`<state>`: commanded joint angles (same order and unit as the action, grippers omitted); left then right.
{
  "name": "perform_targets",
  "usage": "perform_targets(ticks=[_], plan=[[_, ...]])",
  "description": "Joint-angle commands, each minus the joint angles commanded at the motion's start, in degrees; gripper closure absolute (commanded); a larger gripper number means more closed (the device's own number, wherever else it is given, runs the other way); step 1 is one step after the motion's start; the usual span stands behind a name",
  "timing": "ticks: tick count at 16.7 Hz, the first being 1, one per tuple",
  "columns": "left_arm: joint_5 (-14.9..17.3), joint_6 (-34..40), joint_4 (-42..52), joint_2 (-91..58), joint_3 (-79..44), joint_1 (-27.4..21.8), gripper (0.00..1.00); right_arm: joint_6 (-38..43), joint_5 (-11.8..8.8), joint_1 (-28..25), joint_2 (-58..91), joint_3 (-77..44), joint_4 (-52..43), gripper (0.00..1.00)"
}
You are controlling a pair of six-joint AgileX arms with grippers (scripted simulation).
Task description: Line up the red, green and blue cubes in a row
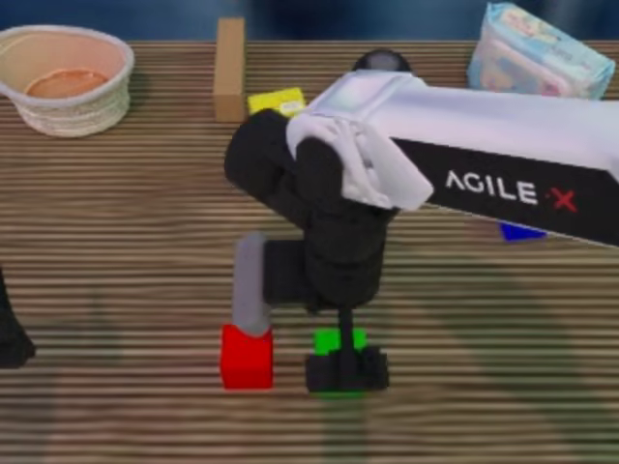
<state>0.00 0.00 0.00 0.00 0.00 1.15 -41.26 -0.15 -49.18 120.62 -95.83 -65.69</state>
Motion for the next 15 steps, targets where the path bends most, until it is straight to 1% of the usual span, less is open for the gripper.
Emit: perform_targets(ticks=[2,8,11,13,15], plan=[[0.0,0.0,0.0,0.0,0.0,0.0,0.00,0.0,0.0,-0.1,-1.0,-1.8,-2.3,0.00],[0.0,0.0,0.0,0.0,0.0,0.0,0.00,0.8,0.0,0.9,-0.6,-2.4,-2.5,0.00],[0.0,0.0,0.0,0.0,0.0,0.0,0.00,6.3,0.1,5.6,1.4,-5.3,-3.4,0.00],[0.0,0.0,0.0,0.0,0.0,0.0,0.00,12.5,0.1,10.5,3.5,-8.0,-4.3,0.00],[0.0,0.0,0.0,0.0,0.0,0.0,0.00,20.5,0.2,16.2,5.8,-10.8,-5.4,0.00]])
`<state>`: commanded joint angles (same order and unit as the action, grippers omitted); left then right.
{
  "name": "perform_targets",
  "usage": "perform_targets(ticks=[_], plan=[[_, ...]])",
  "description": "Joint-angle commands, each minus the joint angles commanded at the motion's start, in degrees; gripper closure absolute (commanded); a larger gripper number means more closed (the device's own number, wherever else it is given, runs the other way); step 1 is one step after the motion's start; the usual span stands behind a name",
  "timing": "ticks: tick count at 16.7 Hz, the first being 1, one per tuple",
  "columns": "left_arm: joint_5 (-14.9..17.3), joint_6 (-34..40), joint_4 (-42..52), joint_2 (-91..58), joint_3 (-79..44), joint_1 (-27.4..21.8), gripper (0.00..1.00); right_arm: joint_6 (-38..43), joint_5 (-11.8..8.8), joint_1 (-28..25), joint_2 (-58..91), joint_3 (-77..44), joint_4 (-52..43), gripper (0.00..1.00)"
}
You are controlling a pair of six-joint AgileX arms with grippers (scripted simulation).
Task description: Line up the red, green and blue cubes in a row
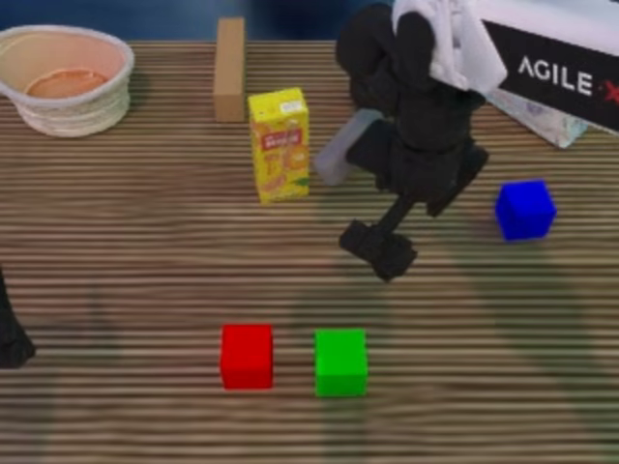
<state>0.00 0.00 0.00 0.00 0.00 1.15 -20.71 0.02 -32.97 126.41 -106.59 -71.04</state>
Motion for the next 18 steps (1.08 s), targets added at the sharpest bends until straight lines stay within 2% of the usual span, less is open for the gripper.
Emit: perform_targets(ticks=[4,8,14,18], plan=[[0.0,0.0,0.0,0.0,0.0,0.0,0.00,16.2,0.2,12.0,4.1,-5.3,-1.8,0.00],[0.0,0.0,0.0,0.0,0.0,0.0,0.00,24.9,0.2,20.0,5.9,-8.9,-2.3,0.00],[0.0,0.0,0.0,0.0,0.0,0.0,0.00,25.5,0.2,20.6,5.9,-8.9,-2.1,0.00],[0.0,0.0,0.0,0.0,0.0,0.0,0.00,25.6,0.2,20.7,7.5,-4.1,4.2,0.00]])
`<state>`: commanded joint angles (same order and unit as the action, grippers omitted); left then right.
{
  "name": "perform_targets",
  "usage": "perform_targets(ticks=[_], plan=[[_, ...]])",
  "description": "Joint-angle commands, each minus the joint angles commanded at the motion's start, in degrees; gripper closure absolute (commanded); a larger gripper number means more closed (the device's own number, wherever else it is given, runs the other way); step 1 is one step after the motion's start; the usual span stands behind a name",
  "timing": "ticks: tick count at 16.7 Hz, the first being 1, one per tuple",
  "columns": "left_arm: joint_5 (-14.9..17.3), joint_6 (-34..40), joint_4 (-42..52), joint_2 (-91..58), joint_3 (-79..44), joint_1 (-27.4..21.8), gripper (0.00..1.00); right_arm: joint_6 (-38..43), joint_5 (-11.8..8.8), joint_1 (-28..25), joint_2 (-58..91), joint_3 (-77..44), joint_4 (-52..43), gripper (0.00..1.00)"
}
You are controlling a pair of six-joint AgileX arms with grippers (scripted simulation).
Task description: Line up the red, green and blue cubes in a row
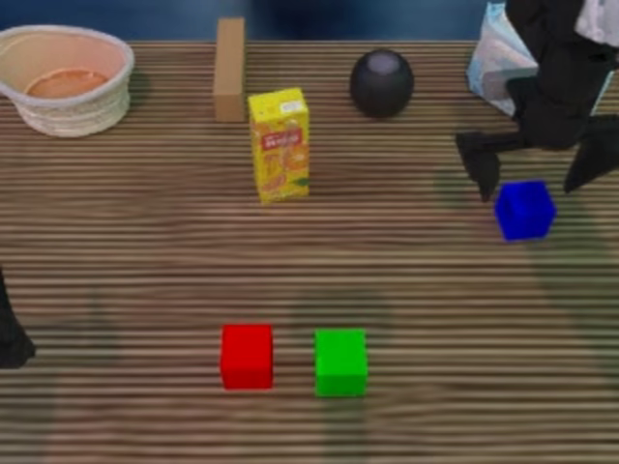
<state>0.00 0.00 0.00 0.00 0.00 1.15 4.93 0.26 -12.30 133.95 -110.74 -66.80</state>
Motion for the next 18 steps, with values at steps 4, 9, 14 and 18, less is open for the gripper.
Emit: perform_targets(ticks=[4,9,14,18], plan=[[0.0,0.0,0.0,0.0,0.0,0.0,0.00,0.1,0.0,0.0,2.6,6.2,9.2,0.00],[0.0,0.0,0.0,0.0,0.0,0.0,0.00,0.1,0.0,-0.1,3.2,7.5,10.7,0.00],[0.0,0.0,0.0,0.0,0.0,0.0,0.00,0.1,0.0,-0.1,3.2,7.5,10.7,0.38],[0.0,0.0,0.0,0.0,0.0,0.0,0.00,0.1,0.0,-0.1,3.2,7.5,10.7,0.68]])
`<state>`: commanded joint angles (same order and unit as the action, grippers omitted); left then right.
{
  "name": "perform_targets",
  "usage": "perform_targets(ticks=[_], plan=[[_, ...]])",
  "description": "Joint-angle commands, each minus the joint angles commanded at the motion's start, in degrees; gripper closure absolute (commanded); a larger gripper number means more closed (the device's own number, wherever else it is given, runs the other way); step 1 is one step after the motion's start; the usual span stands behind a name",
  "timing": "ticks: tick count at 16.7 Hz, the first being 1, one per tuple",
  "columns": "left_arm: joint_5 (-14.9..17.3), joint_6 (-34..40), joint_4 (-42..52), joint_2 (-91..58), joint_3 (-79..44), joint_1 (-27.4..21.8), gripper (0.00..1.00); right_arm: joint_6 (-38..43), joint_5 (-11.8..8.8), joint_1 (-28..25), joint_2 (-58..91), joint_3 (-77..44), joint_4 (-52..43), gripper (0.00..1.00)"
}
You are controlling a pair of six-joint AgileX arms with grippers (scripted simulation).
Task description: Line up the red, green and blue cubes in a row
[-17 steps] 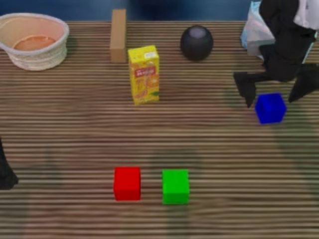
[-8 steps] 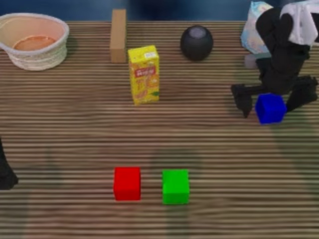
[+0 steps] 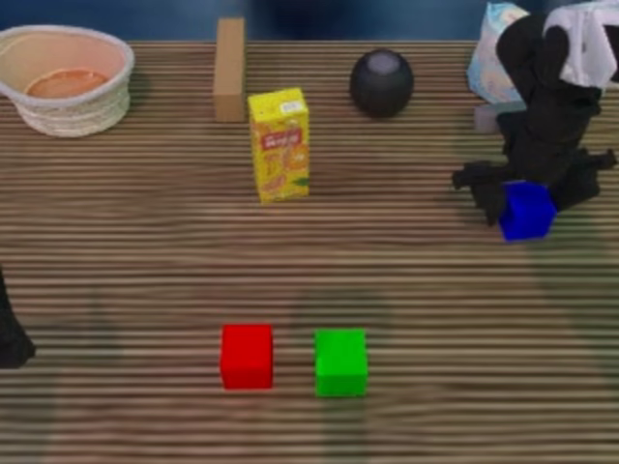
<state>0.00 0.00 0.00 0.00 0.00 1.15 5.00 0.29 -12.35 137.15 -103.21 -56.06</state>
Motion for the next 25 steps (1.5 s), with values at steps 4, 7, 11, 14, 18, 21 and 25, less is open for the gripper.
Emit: perform_targets(ticks=[4,7,11,14,18,21,25], plan=[[0.0,0.0,0.0,0.0,0.0,0.0,0.00,0.0,0.0,0.0,0.0,0.0,0.0,0.98],[0.0,0.0,0.0,0.0,0.0,0.0,0.00,0.0,0.0,0.0,0.0,0.0,0.0,1.00],[0.0,0.0,0.0,0.0,0.0,0.0,0.00,0.0,0.0,0.0,0.0,0.0,0.0,1.00],[0.0,0.0,0.0,0.0,0.0,0.0,0.00,0.0,0.1,0.0,-1.5,-0.6,-0.6,1.00],[0.0,0.0,0.0,0.0,0.0,0.0,0.00,0.0,0.0,-0.2,-2.9,-5.3,-7.0,1.00],[0.0,0.0,0.0,0.0,0.0,0.0,0.00,-0.2,0.0,-0.5,-4.5,-9.4,-12.8,1.00],[0.0,0.0,0.0,0.0,0.0,0.0,0.00,-0.2,0.1,-0.5,-5.1,-10.3,-14.0,1.00]])
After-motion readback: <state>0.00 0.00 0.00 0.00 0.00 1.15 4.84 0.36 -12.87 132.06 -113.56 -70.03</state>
